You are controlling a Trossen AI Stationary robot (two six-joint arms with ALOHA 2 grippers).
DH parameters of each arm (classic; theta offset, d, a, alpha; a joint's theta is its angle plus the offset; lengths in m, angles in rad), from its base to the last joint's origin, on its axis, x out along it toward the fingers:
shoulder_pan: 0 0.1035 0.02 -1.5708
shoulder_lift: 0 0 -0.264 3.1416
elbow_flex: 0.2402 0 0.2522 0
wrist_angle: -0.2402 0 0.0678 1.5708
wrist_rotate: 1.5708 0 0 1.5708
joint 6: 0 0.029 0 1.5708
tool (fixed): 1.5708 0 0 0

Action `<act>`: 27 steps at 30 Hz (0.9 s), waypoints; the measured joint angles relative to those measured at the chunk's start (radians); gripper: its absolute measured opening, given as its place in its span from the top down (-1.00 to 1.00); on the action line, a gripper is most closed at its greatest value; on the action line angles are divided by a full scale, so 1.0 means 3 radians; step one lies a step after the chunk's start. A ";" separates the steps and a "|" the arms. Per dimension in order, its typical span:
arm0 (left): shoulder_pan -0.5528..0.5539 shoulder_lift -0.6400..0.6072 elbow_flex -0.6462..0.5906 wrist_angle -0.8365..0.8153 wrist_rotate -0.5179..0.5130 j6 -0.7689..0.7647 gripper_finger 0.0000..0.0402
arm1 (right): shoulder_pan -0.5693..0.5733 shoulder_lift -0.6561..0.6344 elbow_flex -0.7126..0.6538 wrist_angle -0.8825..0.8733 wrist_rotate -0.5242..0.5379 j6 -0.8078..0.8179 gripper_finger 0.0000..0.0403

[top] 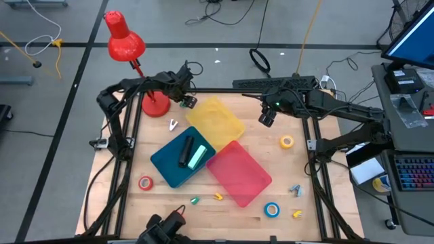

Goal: Pick and place Stapler, Stapler remover, tape
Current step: Put the top green stapler into the blue bin

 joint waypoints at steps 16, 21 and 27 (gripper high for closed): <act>0.0013 0.0028 0.0001 -0.0120 0.0039 -0.0045 -0.05 | 0.0003 0.0000 0.0000 0.0000 -0.0001 0.0086 0.00; 0.0013 0.0028 0.0001 -0.0112 0.0037 -0.0025 0.18 | 0.0003 0.0000 0.0000 0.0000 -0.0001 0.0086 0.00; 0.0013 0.0040 0.0001 -0.0099 0.0030 -0.0026 0.30 | 0.0003 0.0000 0.0000 0.0000 -0.0001 0.0086 0.00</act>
